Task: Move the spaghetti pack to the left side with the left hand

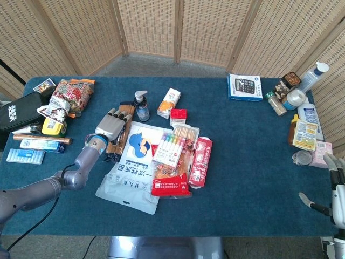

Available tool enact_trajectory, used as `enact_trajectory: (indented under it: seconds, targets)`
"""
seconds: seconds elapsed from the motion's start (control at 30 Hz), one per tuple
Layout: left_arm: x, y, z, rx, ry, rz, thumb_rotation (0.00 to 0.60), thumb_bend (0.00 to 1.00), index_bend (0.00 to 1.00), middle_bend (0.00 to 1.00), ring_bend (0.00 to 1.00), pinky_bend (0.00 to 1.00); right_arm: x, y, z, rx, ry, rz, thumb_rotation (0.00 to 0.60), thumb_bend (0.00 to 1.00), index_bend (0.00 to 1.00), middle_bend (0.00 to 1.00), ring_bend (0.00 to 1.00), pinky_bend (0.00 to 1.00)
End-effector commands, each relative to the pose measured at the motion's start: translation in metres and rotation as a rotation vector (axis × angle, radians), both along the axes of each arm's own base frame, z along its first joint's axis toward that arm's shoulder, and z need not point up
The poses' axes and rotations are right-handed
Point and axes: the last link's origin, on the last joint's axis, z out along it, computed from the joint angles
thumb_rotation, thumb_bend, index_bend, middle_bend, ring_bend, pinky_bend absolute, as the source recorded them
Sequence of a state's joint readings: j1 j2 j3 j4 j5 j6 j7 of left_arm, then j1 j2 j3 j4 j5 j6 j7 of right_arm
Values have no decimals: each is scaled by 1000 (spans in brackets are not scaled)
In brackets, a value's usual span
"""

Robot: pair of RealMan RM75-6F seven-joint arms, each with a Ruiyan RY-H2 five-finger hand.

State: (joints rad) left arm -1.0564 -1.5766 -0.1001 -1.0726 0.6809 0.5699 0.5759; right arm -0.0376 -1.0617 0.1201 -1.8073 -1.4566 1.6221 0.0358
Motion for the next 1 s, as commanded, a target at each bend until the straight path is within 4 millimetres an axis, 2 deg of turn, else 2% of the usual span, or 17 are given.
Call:
enact_trajectory:
  seconds: [0.03, 0.23, 0.37, 0.47, 0.63, 0.8, 0.9, 1.0]
  targets:
    - [-3, -4, 1, -12, 15, 9, 600, 67, 0, 0, 0, 0, 1, 1, 0, -3, -3, 3, 600, 0, 0, 0, 0, 0]
    - [-18, -19, 16, -50, 42, 68, 600, 67, 0, 0, 0, 9, 2, 2, 3, -16, -7, 8, 600, 0, 0, 0, 0, 0]
    - [-29, -35, 34, -103, 21, 150, 600, 66, 0, 0, 0, 154, 3, 2, 5, -25, -7, 8, 600, 0, 0, 0, 0, 0]
    - [-35, -45, 50, -125, 34, 172, 600, 67, 0, 0, 0, 199, 3, 2, 5, -28, -12, 6, 600, 0, 0, 0, 0, 0]
    - [-40, -58, 74, -145, 70, 194, 600, 67, 0, 0, 0, 202, 3, 2, 5, -27, -12, 5, 600, 0, 0, 0, 0, 0]
    - [-27, -53, 88, -79, 26, 152, 600, 66, 0, 0, 0, 189, 4, 2, 3, -21, -12, 7, 600, 0, 0, 0, 0, 0]
    - [-16, -45, 92, -20, 8, 62, 600, 66, 0, 0, 0, 118, 5, 2, 2, -19, -10, 8, 600, 0, 0, 0, 0, 0]
    - [-8, -38, 86, 0, 28, -19, 600, 66, 0, 0, 0, 21, 4, 1, 2, -18, -10, 7, 600, 0, 0, 0, 0, 0]
